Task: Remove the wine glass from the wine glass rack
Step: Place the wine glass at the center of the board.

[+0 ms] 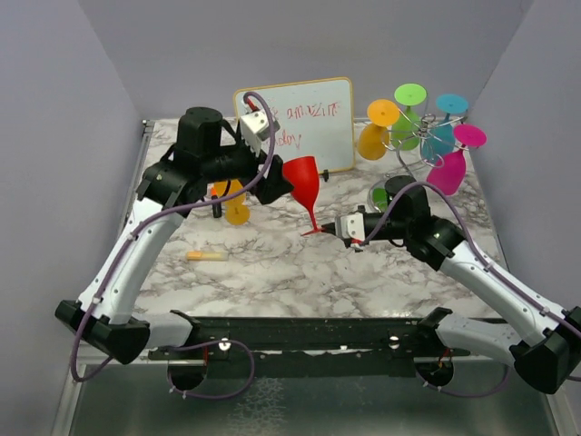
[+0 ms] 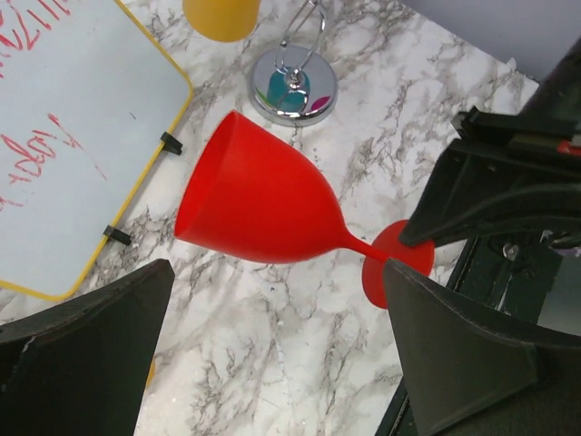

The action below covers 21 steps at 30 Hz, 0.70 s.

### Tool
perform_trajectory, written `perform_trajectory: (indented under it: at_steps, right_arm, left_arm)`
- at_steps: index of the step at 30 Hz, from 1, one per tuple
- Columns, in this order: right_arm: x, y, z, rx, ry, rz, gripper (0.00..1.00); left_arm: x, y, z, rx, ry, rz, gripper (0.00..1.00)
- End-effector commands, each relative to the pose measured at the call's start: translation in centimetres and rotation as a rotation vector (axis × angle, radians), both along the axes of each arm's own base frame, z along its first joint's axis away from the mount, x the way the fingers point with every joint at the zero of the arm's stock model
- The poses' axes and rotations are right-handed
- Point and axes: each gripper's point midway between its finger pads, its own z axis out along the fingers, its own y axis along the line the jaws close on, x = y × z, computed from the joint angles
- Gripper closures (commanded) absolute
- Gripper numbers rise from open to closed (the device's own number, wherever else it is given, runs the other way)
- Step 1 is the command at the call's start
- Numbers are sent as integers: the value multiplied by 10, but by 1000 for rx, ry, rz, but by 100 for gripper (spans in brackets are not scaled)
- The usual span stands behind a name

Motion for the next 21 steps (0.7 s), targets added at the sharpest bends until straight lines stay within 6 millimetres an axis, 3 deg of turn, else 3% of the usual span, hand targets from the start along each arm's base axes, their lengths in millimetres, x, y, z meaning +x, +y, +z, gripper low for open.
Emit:
perform_trajectory:
  at_steps: [1,4,10,16,21]
  right_arm:
    - [-6,-6,3,-5,-135,35,100]
    - [-9,-9,2,-14,-165,45,99]
    - [-14,-8,-7,-17,-259,104,100]
    - [-22,-10,-7,12,-286,128,100]
    - [-30,-9,-2,46,-298,148,100]
  left_arm:
    - [-3,-3,10,-11,91,-113,1]
    - [1,-8,15,-14,79,-144,1]
    - [-23,-24,15,-57,131,-359,2]
    - [-16,-19,2,-9,145,-316,12]
    - [-10,-25,-3,-15,188,-329,12]
